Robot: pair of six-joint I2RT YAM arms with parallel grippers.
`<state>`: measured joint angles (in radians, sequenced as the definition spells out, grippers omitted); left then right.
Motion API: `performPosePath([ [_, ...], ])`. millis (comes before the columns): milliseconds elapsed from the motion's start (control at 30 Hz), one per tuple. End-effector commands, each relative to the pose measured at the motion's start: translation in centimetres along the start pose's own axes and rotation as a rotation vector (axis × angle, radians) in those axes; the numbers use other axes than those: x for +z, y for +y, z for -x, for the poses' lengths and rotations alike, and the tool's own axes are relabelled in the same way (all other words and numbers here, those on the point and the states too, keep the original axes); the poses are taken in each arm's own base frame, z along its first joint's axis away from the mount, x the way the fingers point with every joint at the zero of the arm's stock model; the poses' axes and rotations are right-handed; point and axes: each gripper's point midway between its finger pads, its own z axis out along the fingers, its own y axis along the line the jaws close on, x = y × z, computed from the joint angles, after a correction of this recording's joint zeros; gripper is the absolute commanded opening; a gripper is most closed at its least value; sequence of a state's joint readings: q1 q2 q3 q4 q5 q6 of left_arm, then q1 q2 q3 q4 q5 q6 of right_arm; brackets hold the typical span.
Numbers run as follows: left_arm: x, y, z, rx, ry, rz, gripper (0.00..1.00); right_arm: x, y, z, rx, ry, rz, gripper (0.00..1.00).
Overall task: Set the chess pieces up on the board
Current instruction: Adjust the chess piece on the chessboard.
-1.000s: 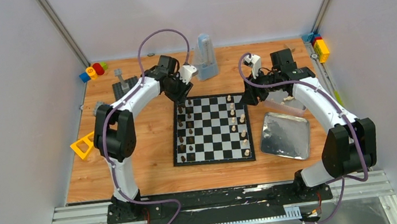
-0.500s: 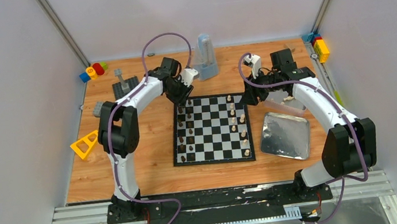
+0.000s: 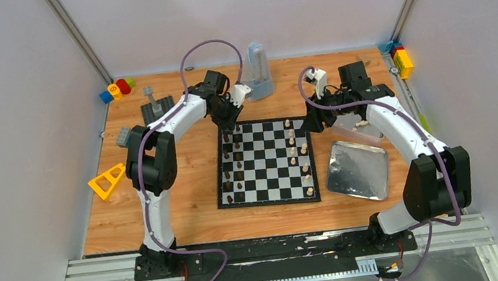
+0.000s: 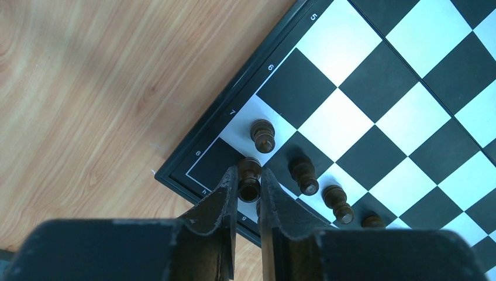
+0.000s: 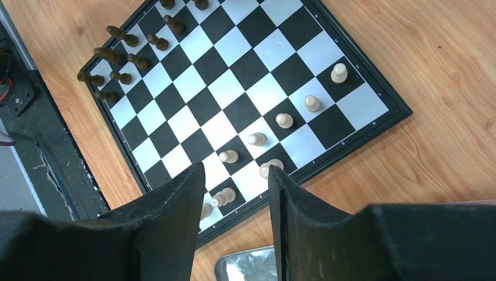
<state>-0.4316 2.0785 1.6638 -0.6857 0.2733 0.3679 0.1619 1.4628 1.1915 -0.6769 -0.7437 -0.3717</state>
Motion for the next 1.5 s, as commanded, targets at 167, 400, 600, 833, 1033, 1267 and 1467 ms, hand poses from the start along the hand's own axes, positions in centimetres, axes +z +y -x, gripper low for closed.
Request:
performPosePath([
  [167, -1.4, 1.7, 1.5, -0.012, -0.042, 0.095, 0.13, 0.0, 0.1, 0.4, -0.025, -0.019, 0.019, 0.45],
  [400, -1.4, 2.3, 1.3, -0.025, -0.033, 0.126, 0.11, 0.0, 0.0, 0.4, -0.023, -0.017, 0.017, 0.45],
  [600, -1.4, 2.5, 1.3, -0.03, -0.036, 0.127, 0.11, 0.0, 0.0, 0.4, -0.022, -0.016, 0.019, 0.45],
  [833, -1.2, 2.4, 0.9, -0.03, -0.021, 0.118, 0.15, 0.0, 0.0, 0.4, -0.023, -0.016, 0.017, 0.45],
  [1033, -2.0, 2.7, 1.3, -0.034, -0.036, 0.145, 0.34, -0.4, -0.4, 0.7, -0.026, -0.019, -0.016, 0.46],
  [1267, -4.7, 3.0, 3.2, -0.032, -0.108, 0.177, 0.53, -2.5, -3.3, 0.9, 0.013, -0.024, -0.187, 0.46],
  [1467, -8.0, 2.6, 5.3, -0.033, -0.203, 0.19, 0.67, -6.9, -8.6, -0.8, 0.156, -0.029, -0.452, 0.47],
])
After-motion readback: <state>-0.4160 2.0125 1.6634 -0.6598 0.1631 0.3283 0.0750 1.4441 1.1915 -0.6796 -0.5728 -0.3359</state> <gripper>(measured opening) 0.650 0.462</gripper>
